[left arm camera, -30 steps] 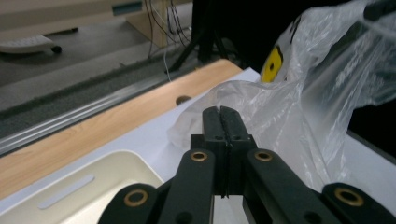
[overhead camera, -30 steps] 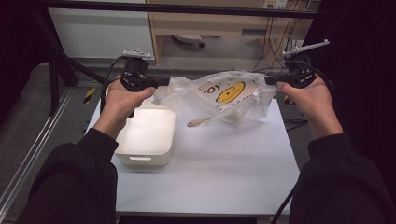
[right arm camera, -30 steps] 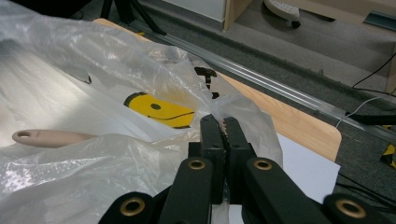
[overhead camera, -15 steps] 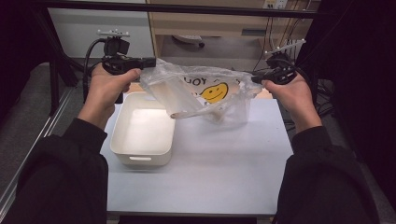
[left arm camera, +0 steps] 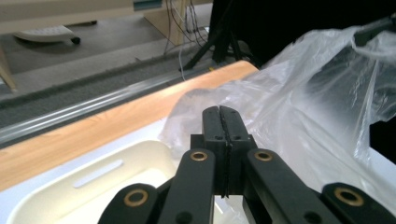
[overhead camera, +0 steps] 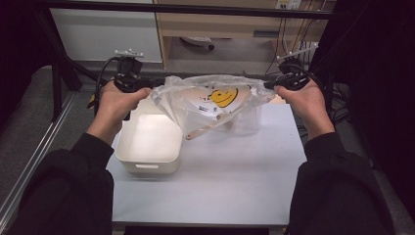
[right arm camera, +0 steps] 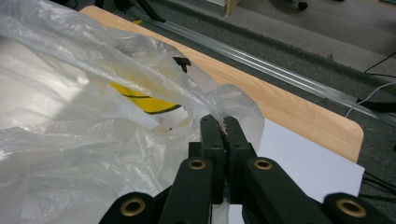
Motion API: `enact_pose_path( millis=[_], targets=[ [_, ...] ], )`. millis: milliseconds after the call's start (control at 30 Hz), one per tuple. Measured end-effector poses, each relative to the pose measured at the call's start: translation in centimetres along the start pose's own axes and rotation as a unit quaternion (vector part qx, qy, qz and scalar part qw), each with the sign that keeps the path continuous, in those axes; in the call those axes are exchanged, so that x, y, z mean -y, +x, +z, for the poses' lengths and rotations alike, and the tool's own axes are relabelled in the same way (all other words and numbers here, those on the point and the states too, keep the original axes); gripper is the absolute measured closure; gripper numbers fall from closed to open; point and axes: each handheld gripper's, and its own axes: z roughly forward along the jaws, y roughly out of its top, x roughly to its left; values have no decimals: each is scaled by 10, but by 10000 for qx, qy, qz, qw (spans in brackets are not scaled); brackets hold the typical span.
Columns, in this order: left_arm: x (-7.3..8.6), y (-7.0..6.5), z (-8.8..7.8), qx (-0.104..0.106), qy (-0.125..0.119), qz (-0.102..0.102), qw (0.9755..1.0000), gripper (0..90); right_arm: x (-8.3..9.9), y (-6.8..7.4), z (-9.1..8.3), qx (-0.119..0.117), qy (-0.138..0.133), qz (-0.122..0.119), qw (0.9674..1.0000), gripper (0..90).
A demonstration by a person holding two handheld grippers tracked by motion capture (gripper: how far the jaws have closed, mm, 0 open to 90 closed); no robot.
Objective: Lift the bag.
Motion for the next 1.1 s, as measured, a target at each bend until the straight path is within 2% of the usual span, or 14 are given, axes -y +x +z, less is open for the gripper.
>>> enact_pose_path(
  millis=[200, 400, 567, 800, 1100],
  targets=[
    [6, -6, 14, -4, 36, 62, 10000, 900, 9, -8, -2, 56, 22, 60, 10000, 900],
    [16, -13, 14, 88, 122, 134, 9998, 900, 22, -10, -1, -30, 78, 71, 9999, 900],
    [36, -19, 11, 158, 159, 193, 9996, 900, 39, -6, 3, -110, 131, 67, 9998, 900],
    [62, -24, 12, 344, 261, 131, 9990, 900, 58, 1, 5, -152, 146, -15, 9998, 900],
    [105, -38, -5, 583, 373, 151, 9975, 900, 88, 23, -2, -271, 141, -226, 9993, 900]
  ],
)
